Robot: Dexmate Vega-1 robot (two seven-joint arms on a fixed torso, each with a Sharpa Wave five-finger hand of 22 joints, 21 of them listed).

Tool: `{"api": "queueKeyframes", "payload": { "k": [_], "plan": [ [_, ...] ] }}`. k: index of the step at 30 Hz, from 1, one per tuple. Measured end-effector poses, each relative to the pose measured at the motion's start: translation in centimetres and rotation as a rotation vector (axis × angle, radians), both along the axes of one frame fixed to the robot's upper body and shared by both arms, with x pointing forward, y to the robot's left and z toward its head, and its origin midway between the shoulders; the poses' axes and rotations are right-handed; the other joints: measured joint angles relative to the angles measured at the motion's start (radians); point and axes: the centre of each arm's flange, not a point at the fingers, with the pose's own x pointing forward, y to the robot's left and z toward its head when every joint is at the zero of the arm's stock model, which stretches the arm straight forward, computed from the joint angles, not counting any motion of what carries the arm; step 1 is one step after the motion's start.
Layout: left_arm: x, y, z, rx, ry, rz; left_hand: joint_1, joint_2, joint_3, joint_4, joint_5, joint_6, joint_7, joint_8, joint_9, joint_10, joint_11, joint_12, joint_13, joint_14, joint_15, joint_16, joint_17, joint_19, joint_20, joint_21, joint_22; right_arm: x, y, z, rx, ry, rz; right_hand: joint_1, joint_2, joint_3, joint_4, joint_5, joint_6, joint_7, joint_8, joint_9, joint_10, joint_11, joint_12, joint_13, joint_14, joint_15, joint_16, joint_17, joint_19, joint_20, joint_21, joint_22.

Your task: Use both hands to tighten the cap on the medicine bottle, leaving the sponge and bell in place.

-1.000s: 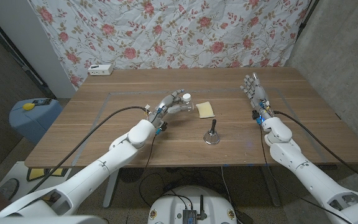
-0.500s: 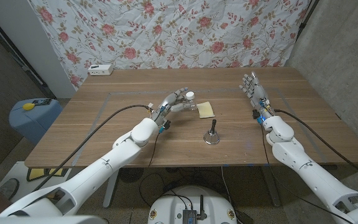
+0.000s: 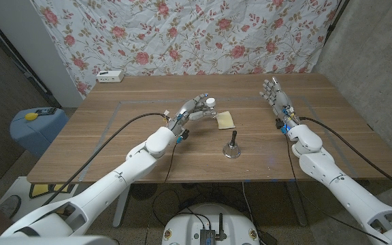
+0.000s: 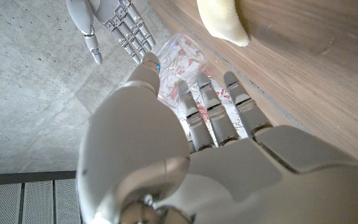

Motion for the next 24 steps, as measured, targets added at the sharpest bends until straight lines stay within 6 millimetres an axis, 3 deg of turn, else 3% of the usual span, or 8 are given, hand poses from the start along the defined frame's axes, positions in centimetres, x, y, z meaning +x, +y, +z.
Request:
{"api": "queueKeyframes", "payload": {
  "k": [10, 16, 17, 24],
  "plan": [
    [0.3, -0.7, 0.9, 0.021, 0.030, 0.000, -0.004, -0.004, 0.004, 0.004, 0.000, 0.000, 0.000, 0.000, 0.000, 0.000, 0.000, -0.004, 0.000, 0.000, 0.000, 0.000, 0.000, 0.000, 0.000, -0.007, 0.000, -0.5, 0.6, 1.3, -0.099, 0.003, -0.029, 0.004, 0.004, -0.004, -0.004, 0.003, 0.000, 0.000, 0.000, 0.000, 0.000, 0.000, 0.000, 0.000, 0.000, 0.000, 0.000, 0.000, 0.000, 0.000, 0.000, 0.000],
    [0.2, -1.3, 2.0, 0.024, 0.013, -0.012, -0.004, -0.004, 0.004, 0.004, 0.000, 0.000, 0.000, 0.000, 0.000, 0.005, 0.005, -0.004, -0.001, 0.000, 0.000, 0.000, 0.000, 0.000, 0.000, -0.007, 0.000, 0.1, 0.5, 0.5, -0.128, 0.050, -0.072, 0.004, 0.004, -0.004, -0.004, 0.003, 0.000, 0.000, 0.000, 0.000, 0.000, 0.000, 0.000, 0.000, 0.000, 0.000, 0.000, 0.000, 0.000, 0.000, 0.000, 0.000],
    [0.2, -1.4, 2.1, 0.024, 0.011, -0.013, -0.004, -0.004, 0.004, 0.004, 0.000, 0.000, 0.000, 0.000, 0.000, 0.005, 0.005, -0.004, -0.001, 0.000, 0.000, 0.000, 0.000, 0.000, 0.000, -0.012, 0.000, -0.8, 0.9, 2.1, -0.177, 0.019, -0.069, 0.004, 0.004, -0.004, -0.004, 0.003, 0.000, 0.000, 0.000, 0.000, 0.000, 0.000, 0.000, 0.000, 0.000, 0.000, 0.000, 0.000, 0.000, 0.000, 0.000, 0.000],
    [1.0, -2.1, 2.3, 0.046, 0.051, -0.018, -0.004, -0.004, 0.004, 0.004, -0.007, 0.000, 0.000, 0.000, 0.000, 0.015, 0.014, 0.003, -0.001, 0.000, 0.000, 0.000, 0.000, 0.007, -0.007, -0.013, 0.000, -0.7, 1.0, 2.1, -0.220, 0.043, -0.101, 0.010, 0.009, -0.004, -0.004, 0.003, 0.000, 0.000, 0.000, 0.000, 0.000, 0.000, 0.000, 0.000, 0.000, 0.000, 0.000, 0.000, 0.000, 0.000, 0.000, 0.000]
  ]
}}
